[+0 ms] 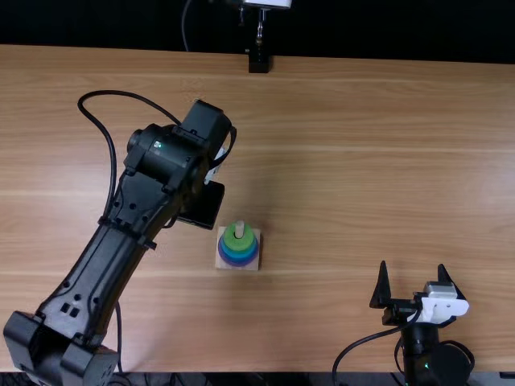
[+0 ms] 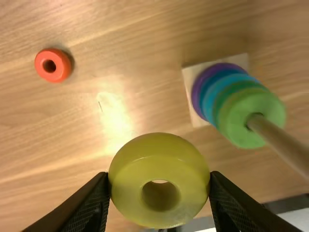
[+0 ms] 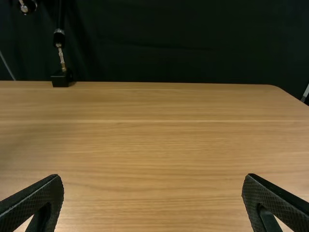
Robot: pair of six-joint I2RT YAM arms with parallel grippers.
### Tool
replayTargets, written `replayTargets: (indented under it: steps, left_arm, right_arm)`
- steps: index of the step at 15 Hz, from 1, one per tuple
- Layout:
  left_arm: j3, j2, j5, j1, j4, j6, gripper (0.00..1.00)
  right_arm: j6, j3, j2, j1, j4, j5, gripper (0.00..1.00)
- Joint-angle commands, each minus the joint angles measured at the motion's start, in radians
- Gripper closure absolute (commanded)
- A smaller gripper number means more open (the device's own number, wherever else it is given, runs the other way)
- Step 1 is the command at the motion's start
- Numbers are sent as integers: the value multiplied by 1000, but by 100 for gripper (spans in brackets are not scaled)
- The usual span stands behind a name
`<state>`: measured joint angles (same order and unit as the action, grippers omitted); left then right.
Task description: Build the Hanoi tower: stack the rings onto the peg from bottom to top in this color order: purple, dark blue, light blue, dark green, light green, yellow, orange.
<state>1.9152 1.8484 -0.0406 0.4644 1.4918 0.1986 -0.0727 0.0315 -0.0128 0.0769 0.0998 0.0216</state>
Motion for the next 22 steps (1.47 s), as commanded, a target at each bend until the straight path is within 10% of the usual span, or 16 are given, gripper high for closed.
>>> replayTargets:
  steps: [1,10,22]
  left_arm:
    - [50,-32,7,28,12,61,100]
    - [136,2,7,148,20,166,100]
    - [205,89,7,194,20,173,100]
  right_arm:
    - [8,-15,13,6,19,-16,0]
    - [8,-15,13,8,19,-16,0]
    - [8,-15,13,8,19,-16,0]
